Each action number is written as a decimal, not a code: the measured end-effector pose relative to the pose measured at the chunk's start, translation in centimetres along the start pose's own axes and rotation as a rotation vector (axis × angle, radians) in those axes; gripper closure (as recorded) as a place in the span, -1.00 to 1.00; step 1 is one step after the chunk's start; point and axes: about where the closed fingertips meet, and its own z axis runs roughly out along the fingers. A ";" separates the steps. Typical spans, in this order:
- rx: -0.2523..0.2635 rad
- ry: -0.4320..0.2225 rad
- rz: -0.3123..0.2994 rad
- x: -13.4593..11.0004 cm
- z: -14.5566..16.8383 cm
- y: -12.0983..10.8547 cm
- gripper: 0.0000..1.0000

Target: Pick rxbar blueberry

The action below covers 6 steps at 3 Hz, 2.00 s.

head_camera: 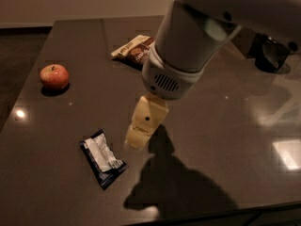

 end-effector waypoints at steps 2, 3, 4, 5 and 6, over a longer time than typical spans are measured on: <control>-0.002 -0.084 0.028 -2.6 2.8 3.3 -1.00; 0.000 -0.080 0.039 -3.0 4.6 3.6 -1.00; 0.035 -0.046 0.041 -3.1 8.3 2.9 -1.00; 0.054 -0.047 0.052 -3.0 9.1 3.8 -1.00; 0.064 -0.055 0.051 -3.4 10.1 4.5 -1.00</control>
Offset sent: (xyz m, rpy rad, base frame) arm -0.0276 0.0616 -0.0406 0.1302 0.0039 -0.0355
